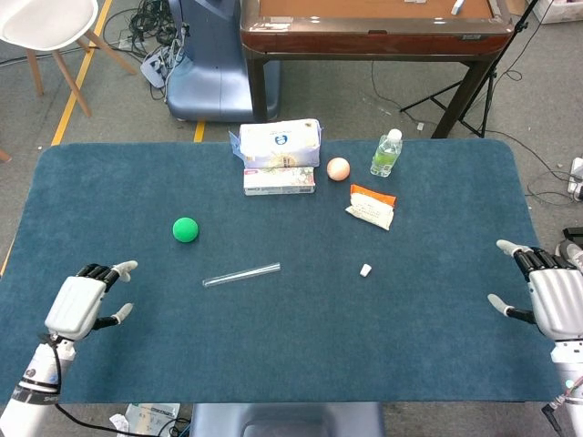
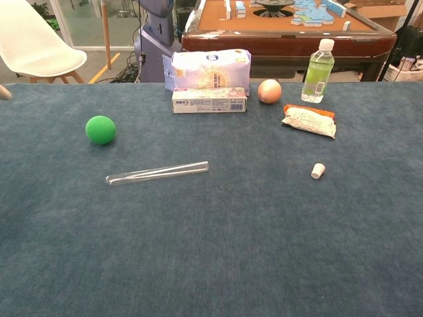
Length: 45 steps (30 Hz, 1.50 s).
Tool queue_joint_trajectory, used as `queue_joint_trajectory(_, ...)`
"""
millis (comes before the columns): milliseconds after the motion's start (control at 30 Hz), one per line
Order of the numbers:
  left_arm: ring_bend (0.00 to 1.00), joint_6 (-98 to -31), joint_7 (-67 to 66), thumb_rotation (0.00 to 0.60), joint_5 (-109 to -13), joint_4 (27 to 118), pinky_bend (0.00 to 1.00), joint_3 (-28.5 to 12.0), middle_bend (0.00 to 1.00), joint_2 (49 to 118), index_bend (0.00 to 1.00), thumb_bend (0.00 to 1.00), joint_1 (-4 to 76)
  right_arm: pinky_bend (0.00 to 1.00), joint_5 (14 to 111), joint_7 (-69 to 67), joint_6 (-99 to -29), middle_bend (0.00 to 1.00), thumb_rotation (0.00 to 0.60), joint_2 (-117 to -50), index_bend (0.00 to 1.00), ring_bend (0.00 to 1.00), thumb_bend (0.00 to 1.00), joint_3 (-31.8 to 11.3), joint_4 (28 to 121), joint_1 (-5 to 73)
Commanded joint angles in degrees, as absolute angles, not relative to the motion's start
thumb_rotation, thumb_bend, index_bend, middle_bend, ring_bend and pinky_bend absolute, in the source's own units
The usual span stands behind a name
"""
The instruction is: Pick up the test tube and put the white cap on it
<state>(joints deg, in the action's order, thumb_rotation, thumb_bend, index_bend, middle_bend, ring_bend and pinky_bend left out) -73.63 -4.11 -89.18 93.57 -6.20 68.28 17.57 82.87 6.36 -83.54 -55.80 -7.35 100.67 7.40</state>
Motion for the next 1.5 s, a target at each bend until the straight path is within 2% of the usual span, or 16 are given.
queue_joint_trajectory(33,0.59,-67.89,-6.57,0.6,-87.95,94.82,0.43,-7.79,0.67,69.36,0.33,0.24,22.11,0.35,82.18,6.99,-83.87,0.32,0.6,-55.09,0.23,0.28,0.12,-7.7,101.64,7.2)
queue_joint_trajectory(167,0.77,-62.34,-8.68,0.6,-84.57,94.75,0.74,-9.53,0.86,71.76,0.37,0.24,26.47,0.35,81.41,6.82,-83.82,0.32,0.6,-54.66,0.23,0.28,0.12,-7.75,102.42,6.99)
queue_joint_trajectory(233,0.85,-60.12,-10.04,0.6,-82.89,93.73,0.85,-10.33,0.94,73.68,0.39,0.24,28.59,0.35,80.83,6.9,-83.35,0.32,0.6,-54.54,0.23,0.29,0.12,-7.77,102.66,7.08)
queue_joint_trajectory(300,0.91,-57.88,-11.32,0.6,-81.37,93.33,0.91,-10.71,0.99,75.1,0.42,0.24,30.39,0.35,80.4,7.2,-82.89,0.32,0.6,-54.46,0.23,0.29,0.12,-7.81,102.85,7.26)
queue_joint_trajectory(367,0.95,-55.15,-13.2,0.6,-79.29,92.83,0.94,-11.12,1.0,76.76,0.43,0.24,32.56,0.35,80.14,7.57,-82.43,0.32,0.6,-54.32,0.23,0.29,0.12,-7.84,103.2,7.5)
queue_joint_trajectory(633,1.0,-48.39,-23.41,0.6,-67.54,87.5,1.0,-12.96,1.0,85.35,0.43,0.24,40.24,0.35,79.34,8.07,-81.23,0.32,0.6,-53.74,0.23,0.31,0.12,-7.82,103.62,8.03)
queue_joint_trajectory(900,1.0,-47.89,-31.61,0.6,-56.26,80.89,1.0,-14.11,1.0,93.06,0.43,0.24,45.79,0.35,78.46,7.6,-80.39,0.32,0.6,-53.47,0.23,0.31,0.12,-7.57,103.23,8.1)
queue_joint_trajectory(1133,1.0,-48.25,-35.85,0.6,-47.66,78.22,1.0,-15.61,1.0,96.41,0.43,0.24,49.91,0.35,77.86,7.45,-79.74,0.32,0.6,-53.22,0.23,0.32,0.12,-7.42,103.08,8.22)
queue_joint_trajectory(1233,1.0,-48.08,-36.97,0.56,-44.86,77.27,1.0,-15.68,1.0,97.4,0.43,0.24,51.43,0.35,77.65,7.45,-79.69,0.32,0.6,-53.15,0.23,0.33,0.12,-7.37,103.01,8.18)
queue_joint_trajectory(1333,1.0,-48.22,-37.78,0.452,-42.15,76.16,1.0,-15.82,1.0,98.62,0.44,0.24,52.79,0.35,77.35,7.39,-79.58,0.32,0.6,-53.09,0.23,0.33,0.12,-7.37,102.93,8.18)
queue_joint_trajectory(1367,1.0,-48.1,-38.02,0.448,-41.37,75.81,1.0,-15.81,1.0,98.88,0.45,0.24,53.21,0.35,77.28,7.37,-79.57,0.32,0.6,-53.06,0.23,0.33,0.12,-7.38,102.91,8.18)
queue_joint_trajectory(1433,1.0,-48.0,-38.58,0.49,-39.99,74.87,1.0,-15.68,1.0,99.51,0.45,0.24,54.13,0.35,77.08,7.42,-79.48,0.32,0.6,-52.98,0.23,0.33,0.12,-7.39,102.91,8.2)
queue_joint_trajectory(1500,1.0,-47.97,-38.97,0.498,-38.86,74.12,1.0,-15.5,1.0,100.01,0.45,0.24,54.77,0.35,76.95,7.48,-79.33,0.32,0.6,-52.86,0.23,0.33,0.12,-7.33,102.95,8.21)
